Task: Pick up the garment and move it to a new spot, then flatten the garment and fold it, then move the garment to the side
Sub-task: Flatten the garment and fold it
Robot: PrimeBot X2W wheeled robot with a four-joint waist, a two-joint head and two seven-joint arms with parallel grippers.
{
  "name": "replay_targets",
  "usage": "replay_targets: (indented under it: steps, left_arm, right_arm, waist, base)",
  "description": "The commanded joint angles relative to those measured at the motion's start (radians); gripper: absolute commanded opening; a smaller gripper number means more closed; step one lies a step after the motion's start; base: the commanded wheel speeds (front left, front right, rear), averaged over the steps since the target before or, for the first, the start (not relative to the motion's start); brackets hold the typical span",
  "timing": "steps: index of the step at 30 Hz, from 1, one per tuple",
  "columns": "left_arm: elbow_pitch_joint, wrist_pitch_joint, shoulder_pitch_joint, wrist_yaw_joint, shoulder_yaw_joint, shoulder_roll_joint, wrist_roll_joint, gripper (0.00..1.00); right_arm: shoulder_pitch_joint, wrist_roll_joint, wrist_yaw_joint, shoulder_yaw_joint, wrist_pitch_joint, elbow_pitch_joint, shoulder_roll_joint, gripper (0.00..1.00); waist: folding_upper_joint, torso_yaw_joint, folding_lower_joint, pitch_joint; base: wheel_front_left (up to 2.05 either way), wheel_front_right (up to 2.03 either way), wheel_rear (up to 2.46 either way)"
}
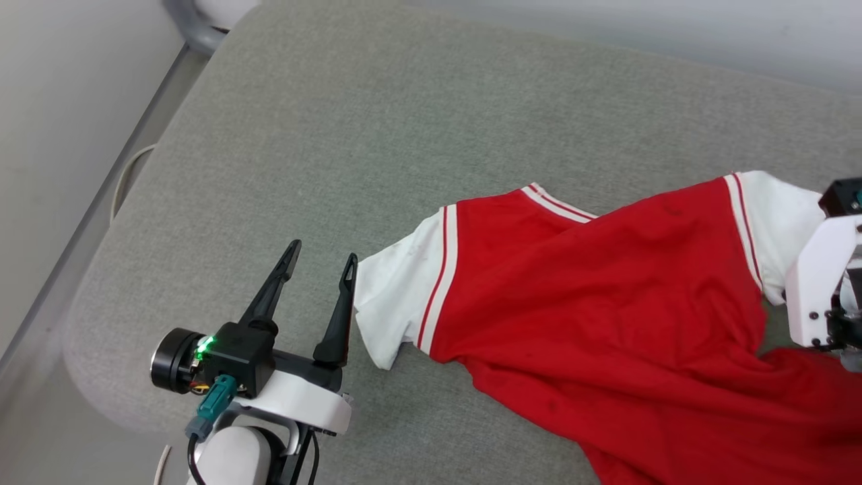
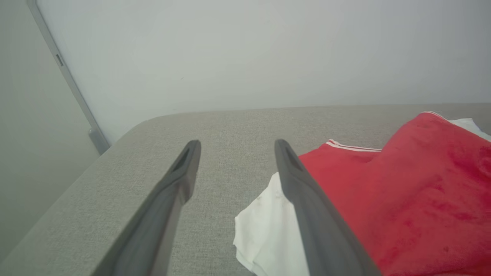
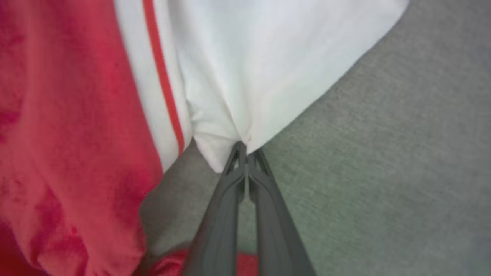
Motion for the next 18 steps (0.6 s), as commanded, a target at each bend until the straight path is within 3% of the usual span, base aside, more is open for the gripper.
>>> replay_targets:
  steps: [1,7,18]
  left_arm:
    - [0.002,-0.005,0.010,-0.003,0.004,0.002,0.005,1.00]
    - [0.007,-0.005,0.032,-0.008,0.019,0.006,0.012,1.00]
    - [0.017,-0.004,0.073,-0.013,0.034,0.012,0.011,1.00]
  right_arm:
    - [0.048,0.003,-0.002,0.001,0.001,0.020,-0.018,0.00]
    - [0.116,0.042,-0.002,-0.003,-0.014,-0.024,-0.071,0.00]
    - [0.287,0.031,-0.002,-0.119,-0.054,-0.082,-0.138,0.00]
  waist:
    - [0.0000,-0.026,0.0000,-0.026]
    - [0.0000,-0.085,0.0000,-0.084]
    - [0.0000,-0.163,0.0000,-0.132]
  base:
    - [0.00,0.00,0.00]
    - [0.00,0.00,0.00]
    - [0.00,0.00,0.00]
